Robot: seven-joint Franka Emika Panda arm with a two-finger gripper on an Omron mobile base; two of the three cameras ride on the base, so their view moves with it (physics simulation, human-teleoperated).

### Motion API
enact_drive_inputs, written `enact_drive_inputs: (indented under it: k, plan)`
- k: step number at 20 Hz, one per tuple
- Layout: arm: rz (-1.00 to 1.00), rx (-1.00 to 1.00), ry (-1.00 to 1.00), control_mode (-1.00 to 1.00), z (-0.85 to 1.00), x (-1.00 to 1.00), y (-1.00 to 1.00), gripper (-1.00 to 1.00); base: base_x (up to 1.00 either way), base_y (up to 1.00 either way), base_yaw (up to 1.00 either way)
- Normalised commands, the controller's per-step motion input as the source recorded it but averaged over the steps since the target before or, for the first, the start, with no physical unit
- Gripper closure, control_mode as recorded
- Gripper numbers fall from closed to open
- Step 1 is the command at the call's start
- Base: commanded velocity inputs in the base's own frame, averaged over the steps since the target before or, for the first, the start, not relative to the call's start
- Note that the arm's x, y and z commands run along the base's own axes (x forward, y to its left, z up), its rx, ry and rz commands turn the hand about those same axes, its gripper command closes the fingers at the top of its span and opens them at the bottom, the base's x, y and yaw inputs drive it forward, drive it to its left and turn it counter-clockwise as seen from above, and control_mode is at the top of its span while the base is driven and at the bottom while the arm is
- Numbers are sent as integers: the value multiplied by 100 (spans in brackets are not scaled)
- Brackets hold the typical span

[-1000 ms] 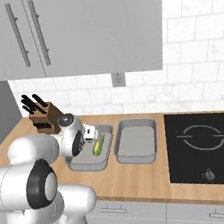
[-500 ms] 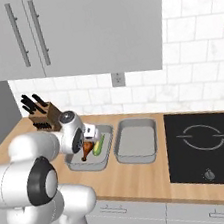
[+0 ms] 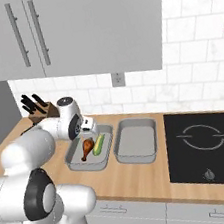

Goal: Place one corn and one chicken drumstick in each tupperware on the nearby counter, to pack two identical lunches.

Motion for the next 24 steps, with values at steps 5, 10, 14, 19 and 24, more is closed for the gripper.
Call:
enact_drive_inputs:
  k: [5,10,14,19,24]
  plan:
    - [0,0,7,-100,49,-79,1,-100,0,0,0]
    - [0,0,0,-100,34,-91,10,-100,0,0,0]
    - [0,0,0,-100,67,-67,1,-100,0,0,0]
    - [1,0,0,-100,76,-55,0,-100,0,0,0]
    - [2,0,-20,-100,6,-74,0,-100,0,0,0]
